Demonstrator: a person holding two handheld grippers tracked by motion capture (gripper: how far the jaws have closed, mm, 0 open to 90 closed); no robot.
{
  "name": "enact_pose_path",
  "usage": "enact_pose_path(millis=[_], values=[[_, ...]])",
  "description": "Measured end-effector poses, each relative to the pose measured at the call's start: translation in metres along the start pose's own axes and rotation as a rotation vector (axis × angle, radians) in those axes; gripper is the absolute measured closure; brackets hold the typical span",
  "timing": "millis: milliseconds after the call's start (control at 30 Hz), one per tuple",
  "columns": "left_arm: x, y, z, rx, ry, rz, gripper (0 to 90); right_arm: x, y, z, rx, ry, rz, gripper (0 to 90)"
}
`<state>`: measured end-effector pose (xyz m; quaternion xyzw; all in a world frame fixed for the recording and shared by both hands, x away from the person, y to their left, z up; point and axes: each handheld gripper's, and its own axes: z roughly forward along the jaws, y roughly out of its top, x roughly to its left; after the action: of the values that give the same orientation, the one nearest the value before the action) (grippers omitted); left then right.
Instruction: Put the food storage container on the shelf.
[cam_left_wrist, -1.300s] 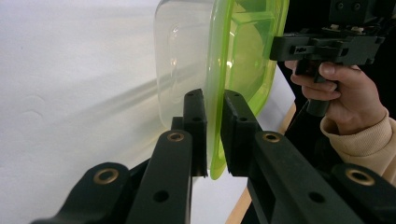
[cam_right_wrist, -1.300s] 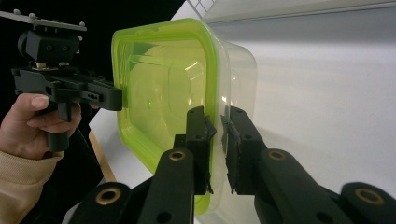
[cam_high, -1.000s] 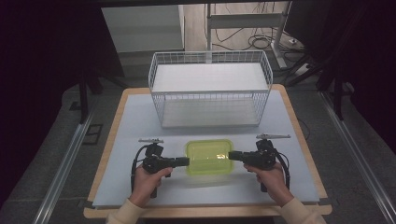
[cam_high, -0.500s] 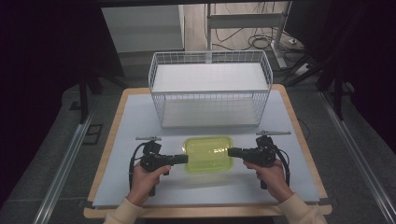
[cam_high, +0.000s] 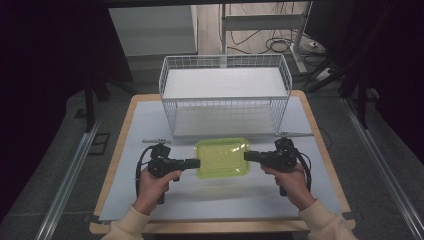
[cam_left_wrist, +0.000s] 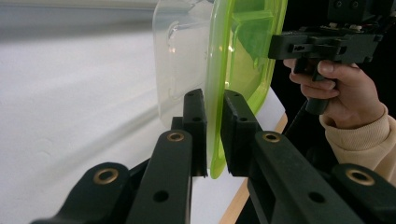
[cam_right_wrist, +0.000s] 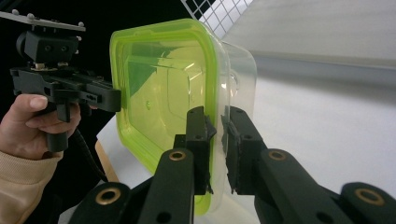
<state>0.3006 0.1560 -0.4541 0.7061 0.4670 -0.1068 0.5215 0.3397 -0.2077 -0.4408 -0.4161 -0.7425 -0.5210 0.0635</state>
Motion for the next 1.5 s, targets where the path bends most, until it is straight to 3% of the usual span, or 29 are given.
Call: enact_pose_path(millis=[667,1500], values=[[-0.005,0.022,-0.004,-0.025,-0.008,0.001,82.1,0.004,0.022,-0.006,-0.018,-0.009,-0.006,80.6],[-0.017,0.053,-0.012,-0.05,0.008,0.037,82.3,0.013,0.051,-0.014,-0.054,-0.022,-0.024,80.6]])
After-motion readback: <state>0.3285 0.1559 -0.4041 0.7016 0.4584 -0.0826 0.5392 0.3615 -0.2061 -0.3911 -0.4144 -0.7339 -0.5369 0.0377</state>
